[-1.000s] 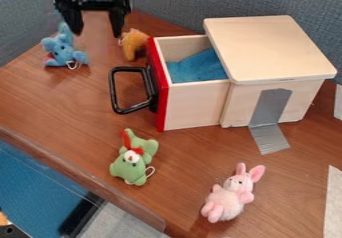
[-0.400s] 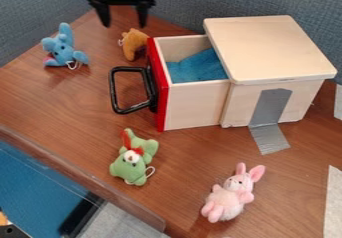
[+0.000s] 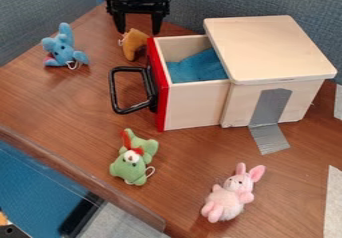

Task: Put the yellow duck in the drawer

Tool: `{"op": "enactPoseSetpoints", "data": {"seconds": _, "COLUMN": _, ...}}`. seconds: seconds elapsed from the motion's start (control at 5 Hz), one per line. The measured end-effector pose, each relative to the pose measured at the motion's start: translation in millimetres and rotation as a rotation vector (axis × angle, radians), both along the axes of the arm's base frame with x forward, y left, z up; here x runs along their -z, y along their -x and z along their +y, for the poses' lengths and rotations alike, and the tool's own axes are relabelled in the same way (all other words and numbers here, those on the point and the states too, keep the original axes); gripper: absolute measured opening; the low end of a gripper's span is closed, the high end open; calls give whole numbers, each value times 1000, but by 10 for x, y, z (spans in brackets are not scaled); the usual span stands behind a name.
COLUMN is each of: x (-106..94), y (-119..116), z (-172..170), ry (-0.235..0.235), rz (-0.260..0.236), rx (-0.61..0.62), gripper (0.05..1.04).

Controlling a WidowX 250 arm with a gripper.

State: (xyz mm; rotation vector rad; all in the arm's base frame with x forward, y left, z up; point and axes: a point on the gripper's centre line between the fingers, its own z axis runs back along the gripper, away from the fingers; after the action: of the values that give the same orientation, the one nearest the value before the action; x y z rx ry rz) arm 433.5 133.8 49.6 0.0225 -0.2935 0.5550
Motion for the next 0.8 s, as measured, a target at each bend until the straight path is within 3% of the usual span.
{"op": "enactPoseSetpoints", "data": {"seconds": 0.4, "x": 101, "y": -47, "z": 99, "ry": -42, "rz": 36, "rx": -25, "gripper": 1001}}
{"op": "enactPoseSetpoints", "data": {"seconds": 0.6, "x": 299, "y": -21, "z": 99, "ry": -31, "rz": 71, "rx": -43, "gripper": 1001}}
{"op": "enactPoseSetpoints", "data": {"seconds": 0.8, "x": 364, "y": -97, "z": 121, "ry": -28, "rz": 56, "rx": -66, "gripper": 1001}}
